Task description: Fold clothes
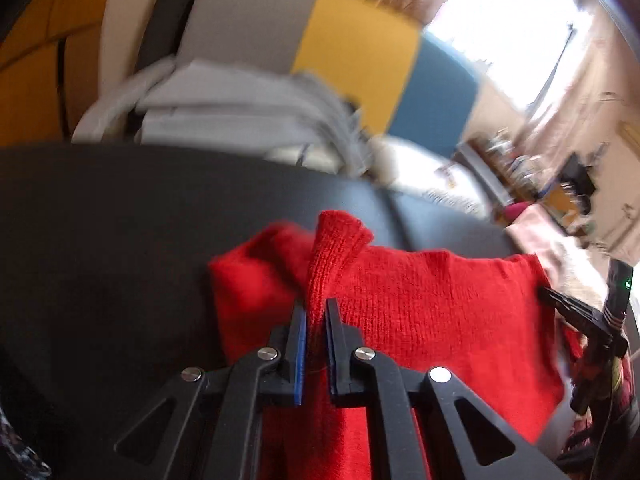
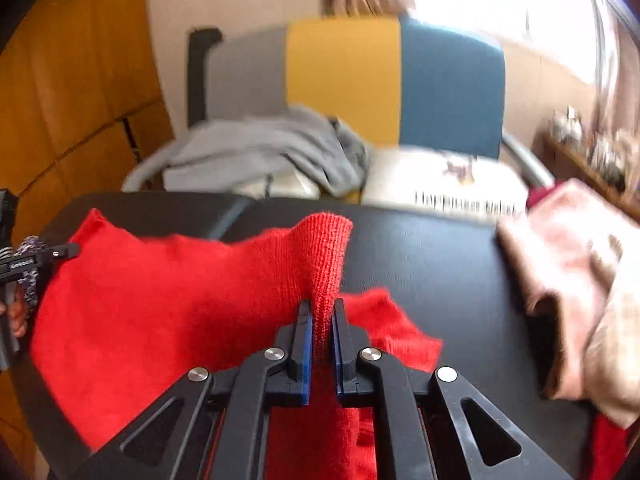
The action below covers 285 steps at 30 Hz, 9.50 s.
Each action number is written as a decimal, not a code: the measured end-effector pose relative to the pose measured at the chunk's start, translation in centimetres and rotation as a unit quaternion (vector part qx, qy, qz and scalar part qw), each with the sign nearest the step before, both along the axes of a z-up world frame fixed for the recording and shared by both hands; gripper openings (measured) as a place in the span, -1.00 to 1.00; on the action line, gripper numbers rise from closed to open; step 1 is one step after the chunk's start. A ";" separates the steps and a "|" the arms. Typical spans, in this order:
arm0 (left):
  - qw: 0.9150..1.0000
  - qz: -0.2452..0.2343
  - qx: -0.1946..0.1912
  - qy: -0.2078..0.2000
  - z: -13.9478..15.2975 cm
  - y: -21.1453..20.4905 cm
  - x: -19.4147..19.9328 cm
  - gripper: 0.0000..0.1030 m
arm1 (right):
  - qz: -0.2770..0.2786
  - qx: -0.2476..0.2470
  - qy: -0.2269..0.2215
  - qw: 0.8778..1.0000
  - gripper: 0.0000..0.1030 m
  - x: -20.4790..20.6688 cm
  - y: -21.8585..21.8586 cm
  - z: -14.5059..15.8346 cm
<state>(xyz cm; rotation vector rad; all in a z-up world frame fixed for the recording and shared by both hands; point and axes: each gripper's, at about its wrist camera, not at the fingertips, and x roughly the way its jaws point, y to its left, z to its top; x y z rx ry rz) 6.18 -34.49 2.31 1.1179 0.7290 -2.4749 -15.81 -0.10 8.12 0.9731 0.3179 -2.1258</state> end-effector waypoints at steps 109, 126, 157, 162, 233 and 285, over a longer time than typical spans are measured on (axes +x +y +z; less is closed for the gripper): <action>0.970 -0.115 0.210 0.048 -5.7 7.8 20.0 -0.86 | 0.243 -0.147 -0.193 0.939 1.00 13.9 0.3 -5.8; 0.990 -0.086 0.061 0.090 1.5 8.7 10.2 -0.35 | 0.240 -0.174 -0.192 0.936 1.00 14.2 0.3 -6.2; 0.994 0.000 0.109 0.027 -1.1 2.4 13.0 -0.10 | 0.094 -0.045 -0.033 0.994 1.00 11.6 -1.0 -5.4; 0.994 -0.021 0.110 0.001 -2.1 2.9 10.9 -0.09 | 0.093 -0.043 -0.029 0.994 1.00 11.7 -1.1 -5.5; 0.937 -0.025 0.334 -0.095 4.9 22.3 -12.9 -0.55 | 0.288 -0.080 -0.106 0.948 1.00 10.8 5.2 -6.6; 0.979 -0.160 0.086 0.086 4.6 21.6 -1.1 -0.55 | 0.183 -0.234 -0.245 0.923 1.00 15.6 20.0 -0.3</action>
